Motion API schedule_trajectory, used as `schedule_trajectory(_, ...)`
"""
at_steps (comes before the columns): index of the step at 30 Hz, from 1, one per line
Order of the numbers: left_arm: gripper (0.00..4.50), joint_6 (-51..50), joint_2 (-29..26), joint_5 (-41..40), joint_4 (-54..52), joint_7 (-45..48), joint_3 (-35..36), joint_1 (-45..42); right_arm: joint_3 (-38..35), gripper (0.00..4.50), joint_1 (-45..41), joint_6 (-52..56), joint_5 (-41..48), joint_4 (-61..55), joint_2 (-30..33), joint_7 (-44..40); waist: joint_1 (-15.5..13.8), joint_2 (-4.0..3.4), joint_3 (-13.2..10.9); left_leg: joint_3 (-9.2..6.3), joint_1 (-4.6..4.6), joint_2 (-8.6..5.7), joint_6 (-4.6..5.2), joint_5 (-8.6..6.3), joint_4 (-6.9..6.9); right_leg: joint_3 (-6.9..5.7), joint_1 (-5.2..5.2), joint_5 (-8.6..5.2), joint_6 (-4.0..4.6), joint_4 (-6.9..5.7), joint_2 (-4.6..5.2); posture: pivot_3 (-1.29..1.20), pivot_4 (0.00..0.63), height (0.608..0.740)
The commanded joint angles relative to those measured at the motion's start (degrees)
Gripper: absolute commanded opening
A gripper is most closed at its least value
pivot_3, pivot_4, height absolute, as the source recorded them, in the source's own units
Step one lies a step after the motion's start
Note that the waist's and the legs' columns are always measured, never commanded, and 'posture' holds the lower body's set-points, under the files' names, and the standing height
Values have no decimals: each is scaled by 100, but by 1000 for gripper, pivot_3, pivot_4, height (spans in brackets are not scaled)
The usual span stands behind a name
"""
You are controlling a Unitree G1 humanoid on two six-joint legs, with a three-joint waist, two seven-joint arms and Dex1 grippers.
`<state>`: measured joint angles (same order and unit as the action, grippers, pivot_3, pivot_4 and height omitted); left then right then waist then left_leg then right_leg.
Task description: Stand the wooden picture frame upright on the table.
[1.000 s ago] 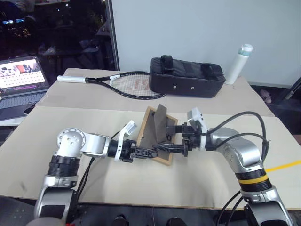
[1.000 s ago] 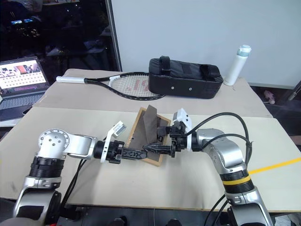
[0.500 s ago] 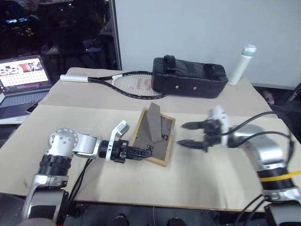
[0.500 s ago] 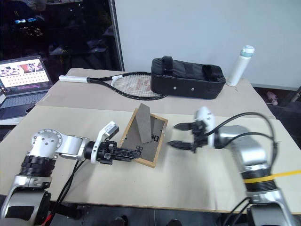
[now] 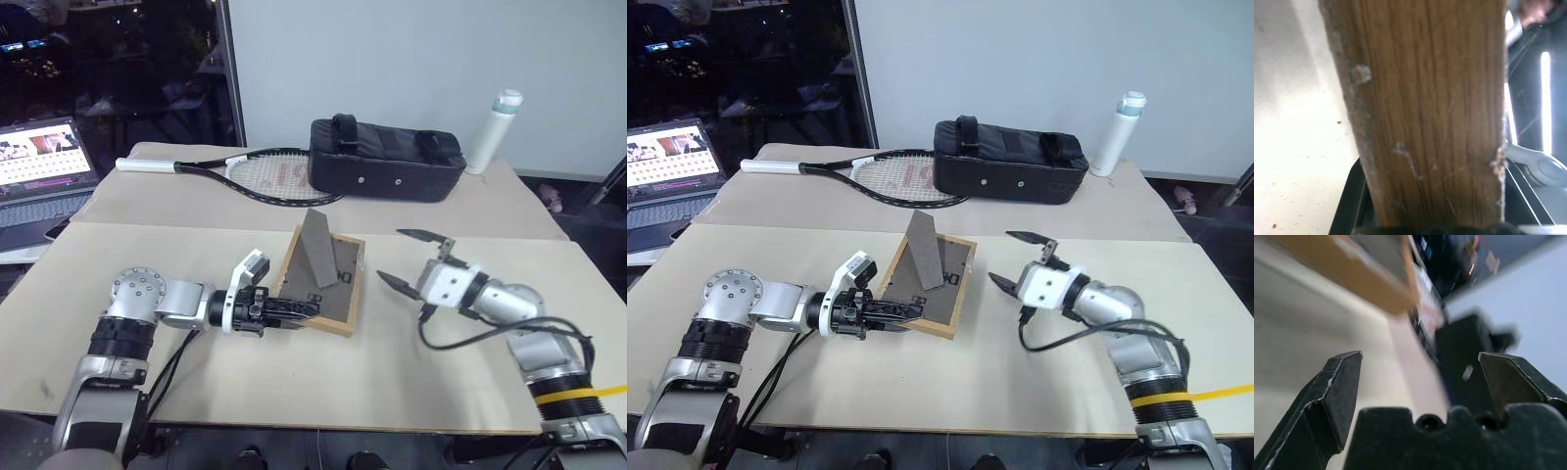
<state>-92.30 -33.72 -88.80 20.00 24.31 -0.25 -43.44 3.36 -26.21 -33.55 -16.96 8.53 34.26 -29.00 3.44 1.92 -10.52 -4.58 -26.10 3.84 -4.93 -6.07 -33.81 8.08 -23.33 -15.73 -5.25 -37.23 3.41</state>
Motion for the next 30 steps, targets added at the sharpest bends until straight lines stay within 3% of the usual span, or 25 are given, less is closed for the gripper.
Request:
schedule_trajectory(1,1340,-20,-19,-340,-64,-98,27,-172,-72,4461,-176,-389,-321,-136,-78,628,-7,0,0,-1,0,0,0,0,-1,0,1,2,4,-1,0,0,150,720)
schedule_trajectory(12,1340,-20,-14,-840,9,-358,-147,-272,599,4461,-539,-900,-1960,434,-78,1653,-8,0,0,-1,6,-1,0,1,-3,0,9,12,19,-1,0,0,150,720)
schedule_trajectory(24,1340,-19,-26,-943,-144,-503,-136,-214,733,4461,-857,-1067,-2035,994,99,2371,10,0,0,-3,13,-1,1,2,-2,0,15,20,33,-8,0,0,150,720)
schedule_trajectory(27,1340,-18,-33,-1188,-390,-422,-245,-98,726,3825,-879,-1067,-1919,920,66,2379,10,0,0,-4,15,-2,1,2,-3,0,17,20,33,-8,0,0,150,720)
schedule_trajectory(30,1340,-1,-77,-1283,-643,-433,-307,30,740,2855,-846,-1066,-1815,848,41,2344,11,0,0,-4,15,-1,1,2,-3,0,18,20,33,-10,0,0,150,720)
